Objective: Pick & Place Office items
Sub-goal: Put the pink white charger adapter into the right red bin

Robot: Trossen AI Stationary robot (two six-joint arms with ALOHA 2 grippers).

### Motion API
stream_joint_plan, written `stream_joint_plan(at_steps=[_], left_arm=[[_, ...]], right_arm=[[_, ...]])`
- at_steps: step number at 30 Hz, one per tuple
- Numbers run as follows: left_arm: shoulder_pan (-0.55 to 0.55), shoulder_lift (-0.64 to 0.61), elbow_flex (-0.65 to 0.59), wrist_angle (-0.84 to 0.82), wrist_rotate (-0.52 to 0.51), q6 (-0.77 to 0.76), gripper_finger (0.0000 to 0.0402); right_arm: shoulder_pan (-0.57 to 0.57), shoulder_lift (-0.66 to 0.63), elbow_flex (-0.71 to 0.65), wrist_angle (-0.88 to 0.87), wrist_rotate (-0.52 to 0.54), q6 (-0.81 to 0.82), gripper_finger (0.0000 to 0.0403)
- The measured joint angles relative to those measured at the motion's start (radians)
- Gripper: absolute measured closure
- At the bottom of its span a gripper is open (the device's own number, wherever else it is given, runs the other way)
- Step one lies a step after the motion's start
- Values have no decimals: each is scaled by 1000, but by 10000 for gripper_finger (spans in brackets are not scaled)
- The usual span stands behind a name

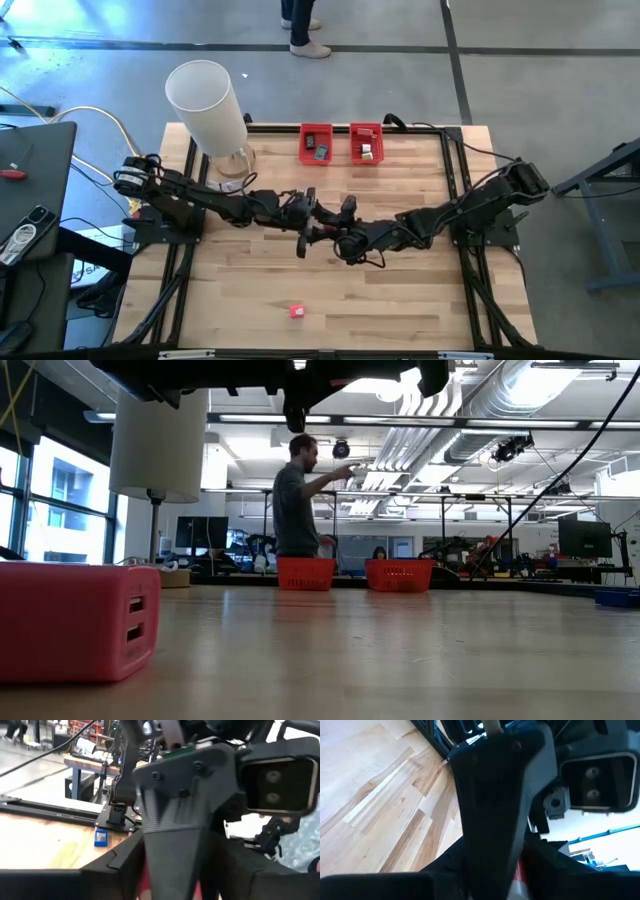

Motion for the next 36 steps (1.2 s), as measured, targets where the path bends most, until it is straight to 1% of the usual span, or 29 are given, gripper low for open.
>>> stream_joint_plan(at_steps=[5, 8, 10, 13, 16, 18, 21, 33, 36], left_arm=[[-27, 0, 0, 0, -53, 83, 156], [-44, 0, 0, 2, -156, 88, 134], [-52, 0, 0, 1, -199, 88, 126], [-57, 0, 0, 1, -206, 88, 122], [-57, 0, 0, 1, -207, 90, 121], [-57, 0, 0, 0, -207, 117, 121], [-57, 0, 0, 0, -207, 137, 121], [-57, 0, 0, -13, -207, 138, 121], [-57, 0, 0, -36, -209, 138, 121]], right_arm=[[0, 0, 0, -4, 0, 22, 278], [0, 0, 0, -14, 1, 40, 278], [0, 0, 0, -25, 0, 55, 279], [0, 0, 0, -53, 11, 99, 279], [5, 0, 0, -91, 46, 152, 279], [10, 0, 0, -128, 62, 195, 279], [21, 0, 0, -206, 61, 291, 279], [32, 0, -1, -558, 70, 689, 280], [33, 0, -1, -640, 100, 774, 280]])
